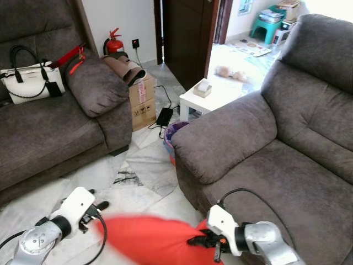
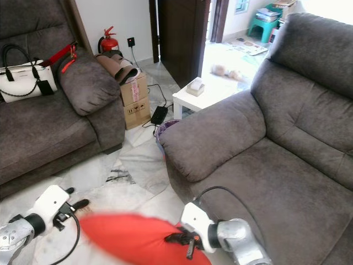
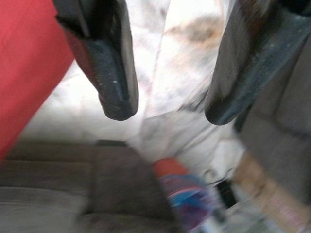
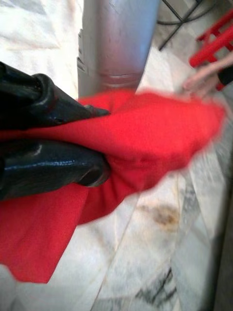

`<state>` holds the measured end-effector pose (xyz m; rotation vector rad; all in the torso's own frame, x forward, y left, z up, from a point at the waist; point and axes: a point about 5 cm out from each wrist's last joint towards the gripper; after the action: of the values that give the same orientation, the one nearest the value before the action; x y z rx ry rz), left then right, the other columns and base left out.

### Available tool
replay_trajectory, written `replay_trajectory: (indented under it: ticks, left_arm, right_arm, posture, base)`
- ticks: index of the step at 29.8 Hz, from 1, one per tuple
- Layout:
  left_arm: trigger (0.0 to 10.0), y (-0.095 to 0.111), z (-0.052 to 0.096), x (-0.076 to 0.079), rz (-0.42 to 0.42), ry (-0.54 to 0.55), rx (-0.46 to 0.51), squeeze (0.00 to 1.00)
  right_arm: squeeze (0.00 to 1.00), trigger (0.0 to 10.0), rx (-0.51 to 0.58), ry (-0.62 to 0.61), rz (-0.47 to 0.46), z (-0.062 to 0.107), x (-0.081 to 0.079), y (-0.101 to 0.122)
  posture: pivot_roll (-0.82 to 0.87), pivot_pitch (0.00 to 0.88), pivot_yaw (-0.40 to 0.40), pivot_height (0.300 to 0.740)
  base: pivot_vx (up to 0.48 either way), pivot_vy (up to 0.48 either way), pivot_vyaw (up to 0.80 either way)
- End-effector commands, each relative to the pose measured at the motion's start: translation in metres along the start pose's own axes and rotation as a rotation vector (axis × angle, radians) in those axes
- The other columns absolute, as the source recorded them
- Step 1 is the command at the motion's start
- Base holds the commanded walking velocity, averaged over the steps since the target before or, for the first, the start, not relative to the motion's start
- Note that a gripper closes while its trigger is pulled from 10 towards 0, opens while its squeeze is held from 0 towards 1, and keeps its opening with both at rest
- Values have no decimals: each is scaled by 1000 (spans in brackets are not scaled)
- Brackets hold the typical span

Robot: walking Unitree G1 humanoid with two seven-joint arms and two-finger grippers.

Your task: Move the pillow to the sofa from floor

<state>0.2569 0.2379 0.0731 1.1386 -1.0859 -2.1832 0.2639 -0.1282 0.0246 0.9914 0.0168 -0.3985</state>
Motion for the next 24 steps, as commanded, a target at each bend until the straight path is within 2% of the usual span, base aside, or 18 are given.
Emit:
replay_trajectory:
  ticks: [1, 8, 9, 10, 11, 14, 16, 20, 24]
  left_arm:
    - [10000, -2, 3, 3, -28, -74, -24, 1000]
    - [10000, -2, 3, 3, -28, -74, -24, 1000]
    - [10000, 1, 2, 6, -6, -111, -8, 1000]
    - [10000, 9, 2, 11, 159, -244, 45, 1000]
    - [10000, 10, 3, 14, 239, -313, 67, 1000]
    - [10000, 2, 4, 20, 202, -374, 24, 1000]
    - [10000, 5, 8, 24, 231, -434, 31, 1000]
    - [10000, 9, 10, 23, 258, -483, 38, 1000]
    - [10000, 11, 11, 23, 228, -557, 21, 1000]
  right_arm:
    - [0, 10000, 71, 15, 87, 2, -1, 20]
    - [0, 10000, 71, 15, 87, 2, -1, 20]
    - [0, 10000, 82, 34, 89, 2, -4, 23]
    - [0, 10000, 127, 83, 122, 3, -10, 36]
    - [0, 10000, 136, 106, 152, 4, -13, 42]
    - [0, 10000, 137, 138, 167, 5, -17, 45]
    - [0, 10000, 130, 160, 185, 6, -19, 46]
    - [0, 10000, 126, 184, 193, 8, -23, 47]
    - [0, 10000, 120, 253, 209, 12, -31, 49]
  posture:
    - [78, 111, 37, 740]
    - [78, 111, 37, 740]
    - [74, 114, 40, 740]
    - [70, 112, 38, 740]
    - [70, 112, 38, 740]
    - [69, 111, 36, 740]
    - [65, 111, 37, 740]
    - [66, 113, 35, 740]
    - [66, 113, 35, 740]
  base:
    - [0, 0, 0]
    - [0, 0, 0]
    - [0, 0, 0]
    - [0, 0, 0]
    - [0, 0, 0]
    - [0, 0, 0]
    - [0, 0, 0]
    - [0, 0, 0]
    - [0, 0, 0]
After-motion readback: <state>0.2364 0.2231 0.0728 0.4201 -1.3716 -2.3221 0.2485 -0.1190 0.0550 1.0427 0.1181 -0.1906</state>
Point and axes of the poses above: a point about 5 cm out from each wrist's last joint towards the gripper, its own z axis pointing back from the gripper into the wrist, its own y axis along the axis of the wrist's last joint, x = y × z, and after that the axes turned 6 degrees about -z, right-handed
